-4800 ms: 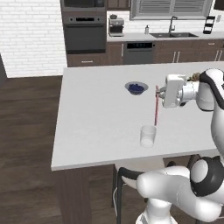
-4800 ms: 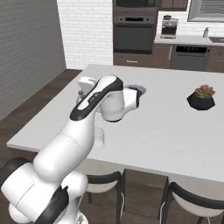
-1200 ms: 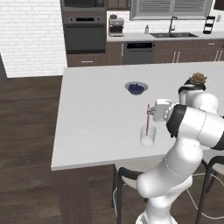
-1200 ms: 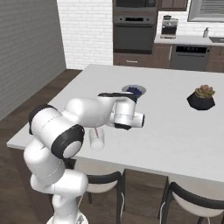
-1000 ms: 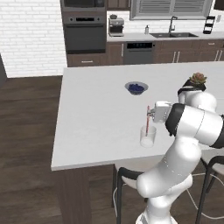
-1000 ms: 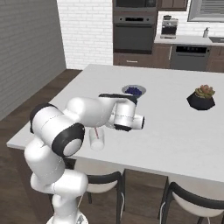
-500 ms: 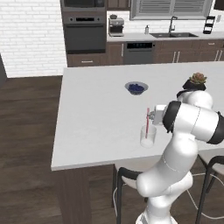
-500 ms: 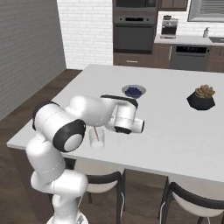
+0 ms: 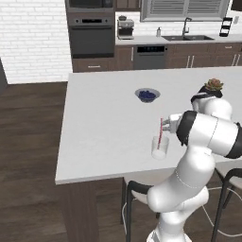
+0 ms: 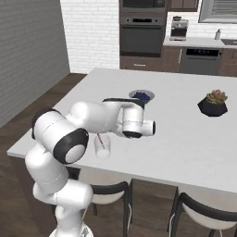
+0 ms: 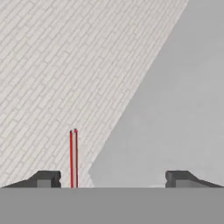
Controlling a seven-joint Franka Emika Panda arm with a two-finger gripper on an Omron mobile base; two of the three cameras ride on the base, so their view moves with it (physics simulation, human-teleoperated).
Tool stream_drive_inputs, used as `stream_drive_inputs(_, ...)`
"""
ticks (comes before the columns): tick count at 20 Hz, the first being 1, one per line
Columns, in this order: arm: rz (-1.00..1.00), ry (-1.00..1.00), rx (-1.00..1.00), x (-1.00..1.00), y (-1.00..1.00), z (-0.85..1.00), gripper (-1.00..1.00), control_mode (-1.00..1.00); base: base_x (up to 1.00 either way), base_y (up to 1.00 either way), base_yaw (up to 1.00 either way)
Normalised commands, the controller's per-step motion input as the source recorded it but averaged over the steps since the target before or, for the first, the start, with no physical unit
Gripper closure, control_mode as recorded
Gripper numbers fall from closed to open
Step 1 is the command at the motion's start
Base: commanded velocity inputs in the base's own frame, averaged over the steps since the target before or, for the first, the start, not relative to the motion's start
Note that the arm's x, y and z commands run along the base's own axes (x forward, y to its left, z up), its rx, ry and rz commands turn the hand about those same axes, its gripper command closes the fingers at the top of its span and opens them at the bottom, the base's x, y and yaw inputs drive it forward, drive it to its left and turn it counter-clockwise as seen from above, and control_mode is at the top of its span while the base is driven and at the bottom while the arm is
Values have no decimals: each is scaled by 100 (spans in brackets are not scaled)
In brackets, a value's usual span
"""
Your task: Take a straw from the drawer in front and place it inside the glass cup on the dining counter.
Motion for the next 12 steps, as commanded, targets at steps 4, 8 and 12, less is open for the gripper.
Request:
stream_drive_inputs(4, -7, -2, -25, -18, -3, 0, -100, -100, 0, 0, 0)
stream_drive_inputs(8, -8, -2, -24, -21, -10, 5, -100, -100, 0, 0, 0)
stream_drive_inputs(12, -8, -9, -20, -42, -25, 44, -100, -100, 0, 0, 0)
